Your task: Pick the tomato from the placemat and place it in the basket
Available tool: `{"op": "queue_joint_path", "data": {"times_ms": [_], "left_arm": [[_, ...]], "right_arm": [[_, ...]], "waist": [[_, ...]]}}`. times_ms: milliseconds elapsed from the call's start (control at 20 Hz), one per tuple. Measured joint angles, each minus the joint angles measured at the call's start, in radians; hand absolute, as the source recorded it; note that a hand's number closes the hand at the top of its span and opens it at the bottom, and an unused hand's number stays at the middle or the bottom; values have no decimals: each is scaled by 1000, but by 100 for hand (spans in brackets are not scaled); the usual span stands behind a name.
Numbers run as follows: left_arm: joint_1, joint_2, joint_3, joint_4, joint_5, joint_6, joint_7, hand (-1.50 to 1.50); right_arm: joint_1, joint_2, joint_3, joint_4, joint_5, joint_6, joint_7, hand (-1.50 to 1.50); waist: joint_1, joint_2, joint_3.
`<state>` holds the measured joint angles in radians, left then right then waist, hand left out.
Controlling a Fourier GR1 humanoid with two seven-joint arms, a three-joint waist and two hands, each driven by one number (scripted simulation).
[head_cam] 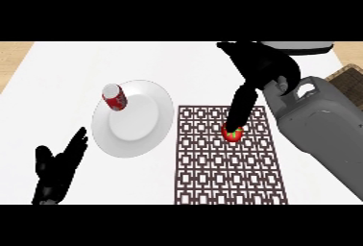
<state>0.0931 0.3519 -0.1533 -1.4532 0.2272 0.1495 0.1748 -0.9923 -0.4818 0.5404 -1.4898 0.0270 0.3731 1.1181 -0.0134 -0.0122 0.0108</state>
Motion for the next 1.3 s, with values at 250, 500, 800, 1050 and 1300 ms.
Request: {"op": "queue_joint_path", "data": {"times_ms": [250,500,800,1050,1300], "left_arm": [[-6,-2,6,-3,4,-6,23,0],[3,-11,6,-19,-4,-5,20,0],[0,-12,15,-13,-6,-20,28,0],[2,-16,19,-13,-14,-28,22,0],[3,-23,27,-13,-20,-32,22,0]], "right_arm": [[78,8,40,5,66,-22,-23,-150],[154,23,61,-6,109,-44,-32,-150],[238,47,79,1,192,-76,-62,-150],[291,66,82,14,254,-96,-84,-150],[319,84,67,32,302,-109,-104,-150]], "waist": [[3,2,1],[6,2,0],[9,3,0],[12,3,1],[14,3,2]]}}
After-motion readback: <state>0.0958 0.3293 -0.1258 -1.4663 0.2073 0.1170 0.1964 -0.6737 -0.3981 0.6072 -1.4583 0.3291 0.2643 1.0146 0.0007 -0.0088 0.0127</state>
